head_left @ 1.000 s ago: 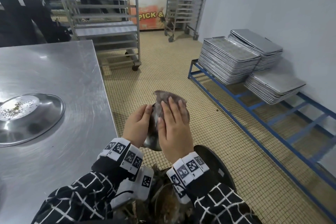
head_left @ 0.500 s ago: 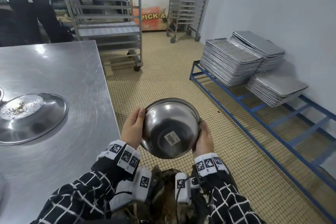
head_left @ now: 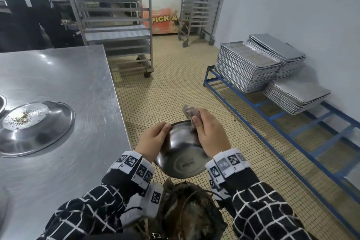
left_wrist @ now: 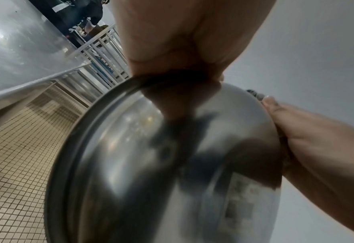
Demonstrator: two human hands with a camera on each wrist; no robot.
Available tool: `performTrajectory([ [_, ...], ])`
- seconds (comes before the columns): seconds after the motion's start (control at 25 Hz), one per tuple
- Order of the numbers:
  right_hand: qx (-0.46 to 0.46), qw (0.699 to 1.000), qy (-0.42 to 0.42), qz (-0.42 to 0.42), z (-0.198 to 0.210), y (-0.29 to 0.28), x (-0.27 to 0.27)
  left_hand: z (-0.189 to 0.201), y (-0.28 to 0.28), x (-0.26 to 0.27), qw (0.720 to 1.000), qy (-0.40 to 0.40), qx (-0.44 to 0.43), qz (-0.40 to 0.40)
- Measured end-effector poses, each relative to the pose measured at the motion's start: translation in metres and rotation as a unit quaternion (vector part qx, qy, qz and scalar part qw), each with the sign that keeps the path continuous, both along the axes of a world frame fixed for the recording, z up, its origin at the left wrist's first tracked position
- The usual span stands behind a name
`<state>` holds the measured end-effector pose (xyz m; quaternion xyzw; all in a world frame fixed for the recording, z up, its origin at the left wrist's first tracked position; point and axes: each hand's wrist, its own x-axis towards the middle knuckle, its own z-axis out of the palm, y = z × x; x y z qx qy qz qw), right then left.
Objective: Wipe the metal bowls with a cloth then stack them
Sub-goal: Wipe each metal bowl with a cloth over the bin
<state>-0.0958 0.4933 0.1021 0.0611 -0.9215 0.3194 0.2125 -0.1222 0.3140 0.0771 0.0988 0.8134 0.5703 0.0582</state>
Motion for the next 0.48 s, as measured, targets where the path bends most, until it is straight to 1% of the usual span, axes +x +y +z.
performTrajectory([
  [0.08, -0.007, 0.999, 0.048, -0.019, -0.003, -0.015, 0.007, 0.002, 0.002, -0.001, 0.999, -0.015, 0.021, 0.034],
  [0.12, 0.009, 0.998, 0.055, -0.028, -0.008, -0.023, 0.011, 0.004, 0.003, -0.001, 0.998, -0.022, 0.033, 0.045],
  [0.2, 0.089, 0.992, 0.057, -0.067, -0.02, -0.037, 0.016, 0.006, 0.007, -0.003, 0.996, -0.021, 0.062, 0.058],
  [0.24, 0.108, 0.989, 0.059, -0.083, -0.026, -0.039, 0.017, 0.008, 0.008, -0.003, 0.995, -0.019, 0.074, 0.06],
  [0.28, 0.099, 0.989, 0.061, -0.092, -0.031, -0.038, 0.016, 0.009, 0.008, -0.003, 0.994, -0.018, 0.084, 0.061],
  [0.32, 0.06, 0.991, 0.059, -0.102, -0.033, -0.034, 0.015, 0.008, 0.009, -0.004, 0.994, -0.018, 0.088, 0.061],
  [0.36, -0.013, 0.991, 0.046, -0.123, -0.036, -0.027, 0.015, 0.008, 0.008, -0.003, 0.994, -0.021, 0.092, 0.063],
  [0.4, -0.115, 0.981, 0.019, -0.153, -0.038, -0.02, 0.015, 0.007, 0.007, -0.001, 0.992, -0.027, 0.099, 0.068],
  [0.44, -0.223, 0.959, -0.024, -0.172, -0.043, -0.012, 0.015, 0.007, 0.006, -0.001, 0.991, -0.03, 0.109, 0.077],
  [0.48, -0.297, 0.936, -0.065, -0.178, -0.047, -0.006, 0.016, 0.007, 0.005, 0.0, 0.988, -0.03, 0.119, 0.089],
])
